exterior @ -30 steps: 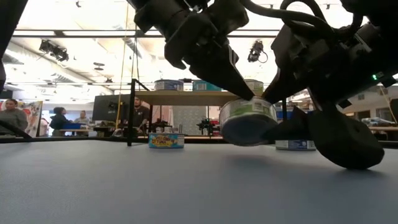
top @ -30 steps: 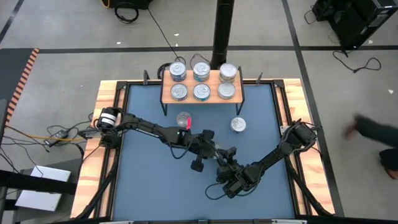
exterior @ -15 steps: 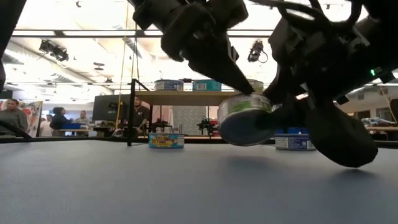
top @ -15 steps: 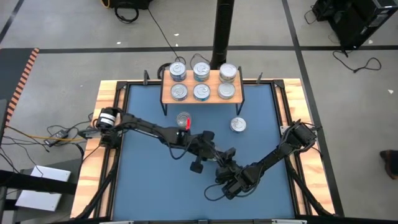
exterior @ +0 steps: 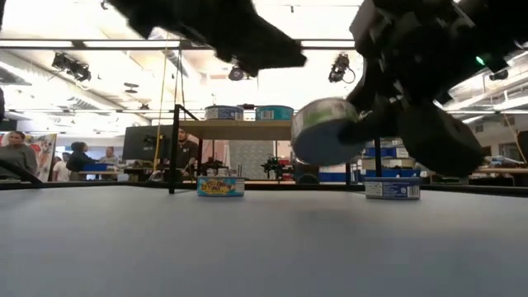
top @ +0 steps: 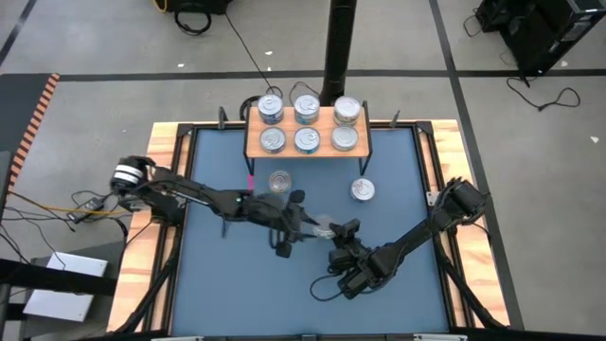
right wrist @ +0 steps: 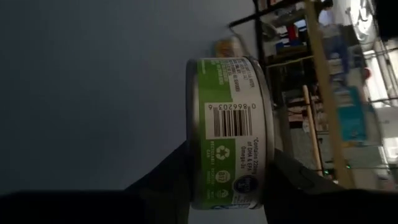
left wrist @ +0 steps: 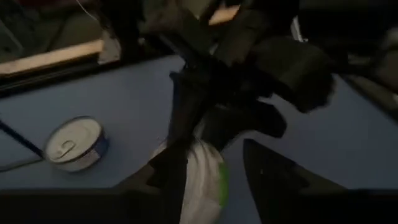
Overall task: Stack canned seafood by type on shelf
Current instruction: Stack the green tuna can on top of the green tuna can on the shelf, then stack the light blue tuna can on top of the light blue tuna can on the shelf
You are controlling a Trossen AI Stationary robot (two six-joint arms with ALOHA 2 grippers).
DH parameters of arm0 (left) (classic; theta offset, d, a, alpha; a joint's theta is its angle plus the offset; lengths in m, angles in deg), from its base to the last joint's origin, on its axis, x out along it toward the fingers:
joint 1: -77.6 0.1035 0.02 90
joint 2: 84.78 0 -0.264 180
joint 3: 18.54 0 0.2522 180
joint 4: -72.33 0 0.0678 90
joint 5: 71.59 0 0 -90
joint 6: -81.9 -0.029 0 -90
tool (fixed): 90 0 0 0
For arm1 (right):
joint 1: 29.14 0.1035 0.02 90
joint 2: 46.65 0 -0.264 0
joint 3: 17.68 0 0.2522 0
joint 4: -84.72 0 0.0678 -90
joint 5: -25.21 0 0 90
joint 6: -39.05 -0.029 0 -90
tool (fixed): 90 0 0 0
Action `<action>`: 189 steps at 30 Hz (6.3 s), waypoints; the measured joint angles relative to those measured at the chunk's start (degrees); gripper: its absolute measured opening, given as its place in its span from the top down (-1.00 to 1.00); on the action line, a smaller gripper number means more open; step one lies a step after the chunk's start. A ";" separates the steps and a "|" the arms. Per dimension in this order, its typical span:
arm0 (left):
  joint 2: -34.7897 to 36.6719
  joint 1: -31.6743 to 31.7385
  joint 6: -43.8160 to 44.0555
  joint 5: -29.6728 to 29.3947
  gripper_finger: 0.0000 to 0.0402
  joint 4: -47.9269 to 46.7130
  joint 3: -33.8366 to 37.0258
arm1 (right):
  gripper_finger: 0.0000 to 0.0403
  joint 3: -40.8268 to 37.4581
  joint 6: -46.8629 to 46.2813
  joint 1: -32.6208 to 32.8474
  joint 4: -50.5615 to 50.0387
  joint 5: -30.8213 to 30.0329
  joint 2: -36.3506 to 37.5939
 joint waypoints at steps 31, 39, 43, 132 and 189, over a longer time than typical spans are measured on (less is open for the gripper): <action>20.50 -0.09 4.62 -9.42 0.19 23.41 25.98 | 0.30 0.02 47.12 -34.69 2.77 0.84 25.52; 20.50 -0.09 4.56 -9.40 0.19 23.31 25.98 | 0.30 -0.10 48.19 -38.54 2.63 4.09 24.87; 20.50 -0.09 4.61 -9.38 0.19 23.31 25.98 | 0.30 -0.11 47.70 -39.28 2.67 4.89 24.89; 11.57 13.61 -3.52 -19.40 0.99 4.29 25.78 | 0.97 -16.82 -6.76 -12.90 18.28 22.92 30.60; -0.66 -13.72 -0.81 -22.24 0.56 -29.80 0.28 | 0.98 -18.29 -7.59 -5.37 23.81 19.62 30.59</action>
